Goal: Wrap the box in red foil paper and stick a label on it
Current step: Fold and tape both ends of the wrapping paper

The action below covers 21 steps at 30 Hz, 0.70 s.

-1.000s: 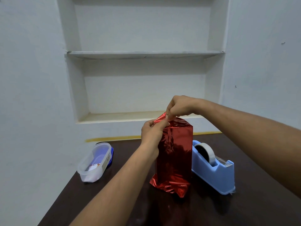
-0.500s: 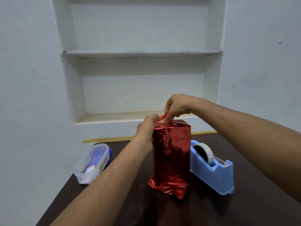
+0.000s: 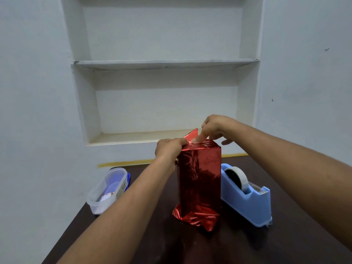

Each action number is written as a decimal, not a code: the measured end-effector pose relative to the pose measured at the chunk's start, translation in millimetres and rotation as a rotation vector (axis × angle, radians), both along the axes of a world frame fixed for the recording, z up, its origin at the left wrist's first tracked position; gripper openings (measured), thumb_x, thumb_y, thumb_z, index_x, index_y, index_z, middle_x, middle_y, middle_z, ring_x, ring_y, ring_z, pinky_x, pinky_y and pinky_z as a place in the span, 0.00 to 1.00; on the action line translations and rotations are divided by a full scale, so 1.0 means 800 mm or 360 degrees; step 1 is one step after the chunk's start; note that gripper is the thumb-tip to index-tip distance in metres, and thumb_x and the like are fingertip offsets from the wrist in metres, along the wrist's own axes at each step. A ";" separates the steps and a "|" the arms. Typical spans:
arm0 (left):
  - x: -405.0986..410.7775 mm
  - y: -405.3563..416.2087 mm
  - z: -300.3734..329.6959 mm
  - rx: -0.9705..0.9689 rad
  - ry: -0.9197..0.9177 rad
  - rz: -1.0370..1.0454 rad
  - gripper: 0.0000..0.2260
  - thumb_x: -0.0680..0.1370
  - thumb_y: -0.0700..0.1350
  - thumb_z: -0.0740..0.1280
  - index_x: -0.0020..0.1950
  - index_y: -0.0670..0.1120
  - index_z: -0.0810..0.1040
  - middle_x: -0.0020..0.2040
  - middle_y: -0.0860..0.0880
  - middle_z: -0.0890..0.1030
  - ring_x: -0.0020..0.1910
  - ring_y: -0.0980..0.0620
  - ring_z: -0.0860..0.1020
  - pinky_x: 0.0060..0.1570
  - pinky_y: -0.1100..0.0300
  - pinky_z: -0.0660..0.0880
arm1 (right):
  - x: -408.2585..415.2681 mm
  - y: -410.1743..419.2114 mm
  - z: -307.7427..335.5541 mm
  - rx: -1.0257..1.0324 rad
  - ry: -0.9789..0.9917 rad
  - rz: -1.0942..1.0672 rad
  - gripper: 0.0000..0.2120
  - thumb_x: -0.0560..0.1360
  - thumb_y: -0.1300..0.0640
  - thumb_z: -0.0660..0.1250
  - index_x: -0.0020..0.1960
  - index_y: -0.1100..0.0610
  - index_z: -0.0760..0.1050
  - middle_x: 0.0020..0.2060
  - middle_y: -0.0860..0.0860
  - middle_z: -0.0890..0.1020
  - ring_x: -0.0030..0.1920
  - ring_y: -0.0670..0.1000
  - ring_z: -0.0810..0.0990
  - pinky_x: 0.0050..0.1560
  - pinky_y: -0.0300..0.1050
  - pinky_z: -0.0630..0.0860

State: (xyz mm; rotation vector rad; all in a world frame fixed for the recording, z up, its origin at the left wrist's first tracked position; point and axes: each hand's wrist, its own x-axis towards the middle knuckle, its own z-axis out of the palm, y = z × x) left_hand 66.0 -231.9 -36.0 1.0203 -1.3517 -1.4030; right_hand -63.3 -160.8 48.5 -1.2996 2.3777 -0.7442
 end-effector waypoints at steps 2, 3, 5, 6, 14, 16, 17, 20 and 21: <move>0.000 0.000 0.000 -0.0014 0.0002 0.0019 0.07 0.67 0.42 0.77 0.43 0.43 0.84 0.41 0.45 0.83 0.39 0.45 0.81 0.46 0.49 0.82 | -0.001 0.000 -0.011 -0.0135 -0.0227 -0.0080 0.27 0.68 0.56 0.82 0.64 0.57 0.78 0.55 0.54 0.80 0.57 0.55 0.78 0.49 0.54 0.77; 0.000 0.001 0.000 -0.0014 0.0002 0.0027 0.07 0.67 0.42 0.77 0.42 0.43 0.84 0.41 0.45 0.83 0.40 0.45 0.82 0.46 0.49 0.82 | -0.002 0.000 -0.018 -0.0220 -0.0306 -0.0100 0.23 0.70 0.60 0.80 0.62 0.58 0.78 0.53 0.54 0.79 0.54 0.56 0.78 0.47 0.53 0.77; 0.000 0.002 0.000 -0.0015 0.0005 0.0038 0.05 0.69 0.42 0.77 0.41 0.45 0.83 0.42 0.44 0.84 0.40 0.45 0.82 0.45 0.51 0.80 | 0.001 -0.002 -0.028 -0.0386 -0.0389 -0.0125 0.17 0.72 0.65 0.77 0.59 0.58 0.79 0.54 0.56 0.81 0.54 0.58 0.80 0.52 0.53 0.79; 0.000 0.002 0.000 -0.0018 0.0006 0.0045 0.04 0.69 0.42 0.77 0.41 0.45 0.83 0.42 0.45 0.84 0.40 0.45 0.82 0.44 0.52 0.80 | 0.003 -0.003 -0.034 -0.0474 -0.0422 -0.0137 0.15 0.71 0.67 0.76 0.55 0.57 0.80 0.55 0.56 0.82 0.56 0.59 0.81 0.56 0.56 0.80; 0.001 0.011 0.002 -0.0053 0.0008 0.0068 0.04 0.65 0.44 0.75 0.35 0.47 0.81 0.35 0.47 0.82 0.34 0.46 0.78 0.38 0.54 0.76 | 0.018 0.012 -0.056 -0.0849 0.0046 -0.0209 0.11 0.70 0.61 0.63 0.40 0.48 0.81 0.41 0.43 0.82 0.48 0.51 0.82 0.48 0.44 0.79; 0.001 0.013 0.003 -0.0057 0.0013 0.0082 0.04 0.67 0.43 0.74 0.35 0.47 0.81 0.36 0.47 0.83 0.34 0.46 0.78 0.38 0.56 0.76 | 0.023 0.012 -0.058 -0.0794 0.0092 -0.0176 0.07 0.68 0.56 0.66 0.38 0.47 0.83 0.41 0.44 0.84 0.47 0.51 0.83 0.50 0.47 0.82; 0.001 0.013 0.003 -0.0057 0.0016 0.0090 0.03 0.67 0.43 0.74 0.36 0.47 0.81 0.37 0.48 0.83 0.34 0.46 0.78 0.38 0.57 0.75 | 0.027 0.012 -0.058 -0.0740 0.0126 -0.0174 0.07 0.67 0.54 0.67 0.38 0.47 0.83 0.41 0.45 0.85 0.49 0.52 0.83 0.51 0.49 0.82; -0.001 0.014 0.001 -0.0057 0.0015 0.0089 0.02 0.67 0.42 0.73 0.37 0.48 0.81 0.38 0.47 0.83 0.34 0.46 0.78 0.38 0.58 0.74 | 0.038 0.018 -0.053 -0.0564 0.0319 -0.0179 0.11 0.65 0.51 0.66 0.44 0.45 0.85 0.46 0.48 0.85 0.55 0.56 0.80 0.57 0.53 0.80; -0.002 0.013 0.000 -0.0059 0.0007 0.0084 0.01 0.67 0.42 0.72 0.36 0.48 0.81 0.38 0.47 0.83 0.34 0.46 0.78 0.38 0.57 0.74 | 0.039 0.019 -0.051 -0.0537 0.0397 -0.0163 0.12 0.66 0.51 0.66 0.46 0.46 0.85 0.47 0.48 0.85 0.56 0.57 0.79 0.56 0.52 0.80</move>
